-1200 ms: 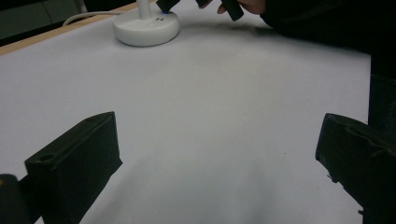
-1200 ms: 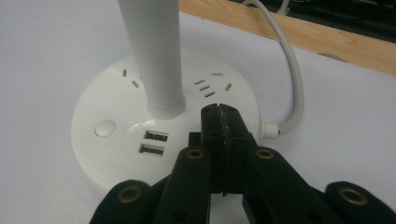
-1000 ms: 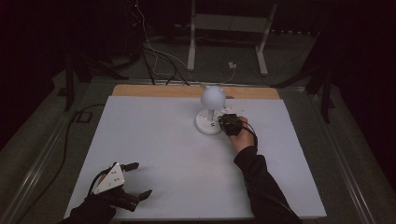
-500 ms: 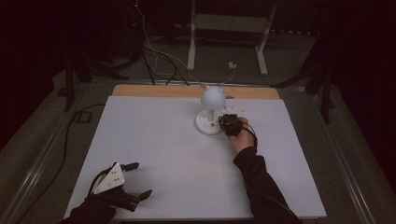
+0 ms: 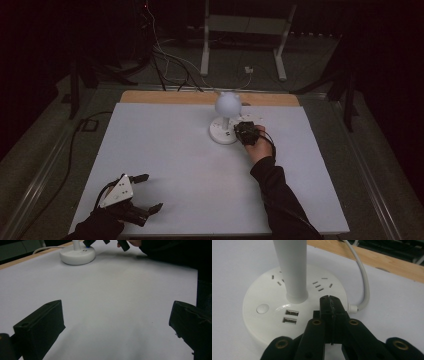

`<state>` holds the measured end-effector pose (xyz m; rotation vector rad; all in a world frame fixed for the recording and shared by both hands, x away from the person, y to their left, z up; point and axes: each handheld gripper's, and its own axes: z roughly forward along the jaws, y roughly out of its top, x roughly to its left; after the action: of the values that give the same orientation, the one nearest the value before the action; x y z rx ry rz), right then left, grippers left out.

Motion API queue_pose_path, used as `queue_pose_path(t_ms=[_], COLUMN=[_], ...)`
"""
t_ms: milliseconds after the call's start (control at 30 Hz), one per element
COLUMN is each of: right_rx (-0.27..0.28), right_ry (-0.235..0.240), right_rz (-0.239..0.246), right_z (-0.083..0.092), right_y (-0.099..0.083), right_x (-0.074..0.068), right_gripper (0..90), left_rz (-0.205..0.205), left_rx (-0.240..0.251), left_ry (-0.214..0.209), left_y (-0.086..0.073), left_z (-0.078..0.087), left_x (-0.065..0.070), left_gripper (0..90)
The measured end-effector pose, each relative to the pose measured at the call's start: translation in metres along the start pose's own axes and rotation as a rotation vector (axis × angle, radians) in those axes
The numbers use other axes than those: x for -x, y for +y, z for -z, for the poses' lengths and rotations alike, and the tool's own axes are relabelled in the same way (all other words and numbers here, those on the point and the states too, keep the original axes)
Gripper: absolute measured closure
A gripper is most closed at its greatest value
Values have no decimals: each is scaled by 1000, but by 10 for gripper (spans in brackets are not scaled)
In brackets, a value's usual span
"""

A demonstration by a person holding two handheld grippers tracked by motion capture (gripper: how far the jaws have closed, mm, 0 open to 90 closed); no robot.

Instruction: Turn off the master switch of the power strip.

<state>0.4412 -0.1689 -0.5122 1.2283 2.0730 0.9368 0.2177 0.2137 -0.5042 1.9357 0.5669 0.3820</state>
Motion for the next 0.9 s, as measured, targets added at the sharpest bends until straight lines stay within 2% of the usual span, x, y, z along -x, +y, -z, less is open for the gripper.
queue_pose_path(t_ms=[200, 233, 300, 333, 400, 533, 633, 700, 767, 833, 867, 900], right_rx=[-12, 1, -29, -24, 1, 24, 32, 41, 38, 53, 53, 67], right_ry=[17, 26, 21, 17, 39, 57, 83, 99, 128, 160, 160, 188], right_rz=[-18, -30, -57, -62, -110, -100, -123, -132, -151, -134, -134, -110], right_z=[-1, 1, 2, 2, 4, 7, 11, 14, 17, 20, 20, 24], right_y=[3, 5, 8, 7, 6, 7, 11, 12, 13, 13, 13, 14], right_x=[1, 3, 6, 7, 11, 10, 9, 9, 10, 9, 9, 9], right_gripper=[900, 900, 900, 895, 889, 825, 765, 668, 529, 391, 391, 251], left_rz=[3, 1, 2, 2, 1, 3, 2, 2, 2, 0, 0, 1], left_rx=[0, -3, 0, 0, 1, 0, -3, 0, 1, -3, -3, 0], left_ry=[2, 4, 5, 5, 6, 5, 5, 7, 9, 7, 7, 7], left_y=[0, 0, 0, 0, 0, 0, 0, 0, 0, 0, 0, 0], left_z=[0, 0, 0, 0, 0, 0, 0, 0, 0, 0, 0, 0], left_x=[0, 0, -1, -1, 0, -1, -1, -1, -1, -1, -1, -1], left_gripper=[4, 4, 4, 4, 4, 4, 4, 4, 4, 4, 4, 4])
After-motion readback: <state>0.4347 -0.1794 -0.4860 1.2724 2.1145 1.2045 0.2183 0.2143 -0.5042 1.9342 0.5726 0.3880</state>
